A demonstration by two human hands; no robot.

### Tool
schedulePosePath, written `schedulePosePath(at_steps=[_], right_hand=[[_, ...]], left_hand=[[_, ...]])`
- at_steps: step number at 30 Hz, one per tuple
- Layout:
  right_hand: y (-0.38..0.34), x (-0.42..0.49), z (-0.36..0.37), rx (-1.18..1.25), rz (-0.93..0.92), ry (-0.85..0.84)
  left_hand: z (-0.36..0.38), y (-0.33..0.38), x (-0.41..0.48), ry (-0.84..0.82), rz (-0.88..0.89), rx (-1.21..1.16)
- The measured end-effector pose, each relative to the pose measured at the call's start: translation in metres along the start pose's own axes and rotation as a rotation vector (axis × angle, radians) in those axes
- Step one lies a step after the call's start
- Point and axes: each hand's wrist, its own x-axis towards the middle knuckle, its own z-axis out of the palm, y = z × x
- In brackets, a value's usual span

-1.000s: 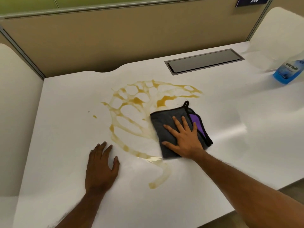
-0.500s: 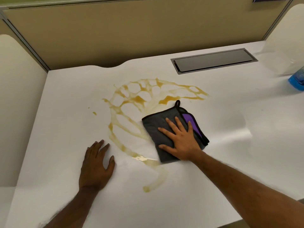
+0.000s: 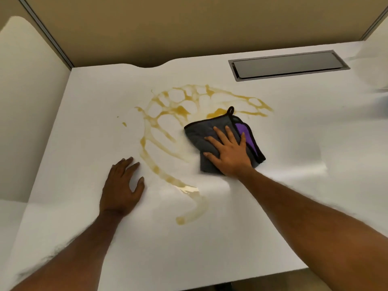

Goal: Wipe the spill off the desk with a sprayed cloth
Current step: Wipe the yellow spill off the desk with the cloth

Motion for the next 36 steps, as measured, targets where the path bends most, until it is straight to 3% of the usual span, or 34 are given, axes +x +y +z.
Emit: schedulePosePath(at_steps=[2,7,9,13,15,17,20,23,26,31,34,36], right_hand=[[-0.019,0.008,0.001,0.001,0.031,-0.008],[-0.016,-0.019,0.010,-0.055,-0.344,-0.039],[0.007,-0.021,0.007,-0.036,-0.268,-0.013],[-0.002,-0.004,0.001,-0.033,0.089,-0.024],[-0.032,-0.010,0.006,-0.066,0.025,-0.040],[-0.047,-0.029,0.012,-0.115,-0.177,-0.063],[-0.027,-0.045,0.010,-0.154,-0.348,-0.071],[-0.013,-0.032,0.004,-0.076,-0.175,-0.036],[-0.044,-0.031,0.008,-0.060,-0.034,-0.022],[-0.078,-0.085,0.024,-0.109,-0.360,-0.017],[-0.058,-0.080,0.020,-0.101,-0.352,0.011],[-0.052,-0.065,0.015,-0.092,-0.248,-0.001]], left_hand=[[-0.001,0.000,0.001,0.009,0.008,-0.005],[-0.001,-0.002,0.001,0.005,0.004,-0.011],[0.001,-0.003,-0.001,0.000,0.006,-0.004],[0.000,-0.004,0.001,0.003,0.025,-0.001],[0.001,-0.004,0.000,0.004,0.023,-0.002],[0.001,-0.004,-0.001,0.015,0.034,-0.003],[0.002,-0.004,0.000,0.025,0.044,-0.012],[0.002,-0.002,-0.001,0.034,0.037,-0.005],[0.003,-0.002,-0.001,0.031,0.041,0.002],[0.002,-0.004,-0.001,0.021,0.038,0.000],[0.003,-0.003,-0.002,0.023,0.042,-0.003],[0.004,-0.003,-0.003,0.036,0.044,0.002]])
